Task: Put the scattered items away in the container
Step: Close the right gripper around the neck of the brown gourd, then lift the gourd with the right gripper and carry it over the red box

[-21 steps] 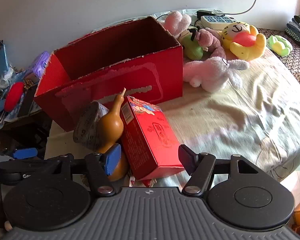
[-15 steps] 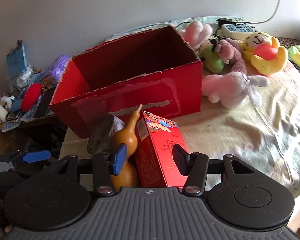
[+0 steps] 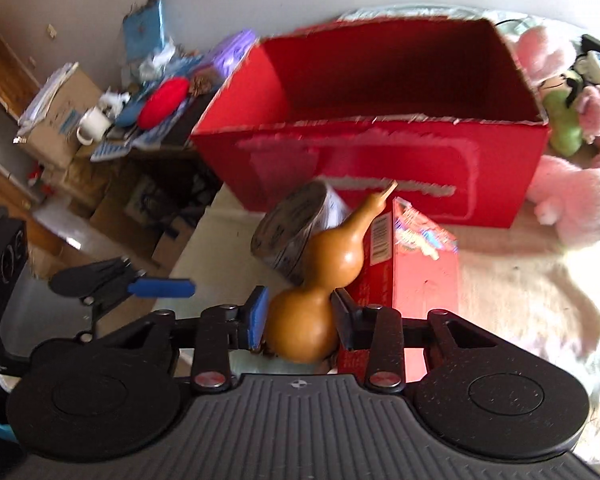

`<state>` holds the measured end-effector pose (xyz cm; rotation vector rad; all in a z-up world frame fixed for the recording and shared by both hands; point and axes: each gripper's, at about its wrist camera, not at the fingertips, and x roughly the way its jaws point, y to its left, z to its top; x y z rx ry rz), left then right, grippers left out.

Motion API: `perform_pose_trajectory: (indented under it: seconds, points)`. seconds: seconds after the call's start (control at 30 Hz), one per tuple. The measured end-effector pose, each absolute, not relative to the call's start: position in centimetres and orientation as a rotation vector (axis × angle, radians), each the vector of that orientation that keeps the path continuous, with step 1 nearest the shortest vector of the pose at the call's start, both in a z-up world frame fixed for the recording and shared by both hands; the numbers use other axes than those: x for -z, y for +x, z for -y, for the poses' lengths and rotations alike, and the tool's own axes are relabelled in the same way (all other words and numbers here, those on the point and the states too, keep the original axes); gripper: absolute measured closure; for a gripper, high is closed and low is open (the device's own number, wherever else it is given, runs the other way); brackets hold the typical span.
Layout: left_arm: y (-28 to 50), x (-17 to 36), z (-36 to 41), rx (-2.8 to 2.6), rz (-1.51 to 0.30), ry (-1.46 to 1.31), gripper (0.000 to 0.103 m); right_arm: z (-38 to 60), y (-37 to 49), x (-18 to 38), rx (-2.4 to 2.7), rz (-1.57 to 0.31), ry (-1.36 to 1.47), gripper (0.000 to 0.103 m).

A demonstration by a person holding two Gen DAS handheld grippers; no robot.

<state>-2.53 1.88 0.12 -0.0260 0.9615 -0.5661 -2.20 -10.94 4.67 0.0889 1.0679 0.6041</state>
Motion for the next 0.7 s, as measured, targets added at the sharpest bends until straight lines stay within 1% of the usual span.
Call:
perform_pose_trajectory:
  seconds: [0.03,0.07,0.27,0.4,0.6,0.67,0.7]
  points:
    - [-2.5,-0.1,-1.9,0.565,-0.968,-0.012,0.008,10.8,-2.3,-4.6,-0.598,-1.072,0.084,0.064]
    - [-2.6,-0.1,-2.0,0.565,-0.969,-0.006,0.008,10.7,-2.3,-4.5,-0.585,-1.076,0.082,0.064]
    - [-2.2,-1.9,-1.4,0.677,-0.889,0.000,0.008,10.5,-2.1,-3.3,-0.472,-1.117,0.150,0.063]
    - [-2.1,-1.8,0.0,0.753,-0.881,0.043,0.009,9.7,-1.8,-3.1,-0.394,-1.129,0.143,0.063]
    - [-0.9,-0.1,1.5,0.785,-0.933,0.044,0.023,9.0,-0.9,-2.5,-0.325,-1.143,0.132,0.064]
    - [-0.8,0.2,1.6,0.777,-0.948,0.036,0.024,8.9,-0.5,-2.2,-0.320,-1.154,0.144,0.064]
    - [-0.8,0.3,1.6,0.773,-0.951,0.032,0.028,8.8,-0.4,-2.1,-0.316,-1.157,0.143,0.064]
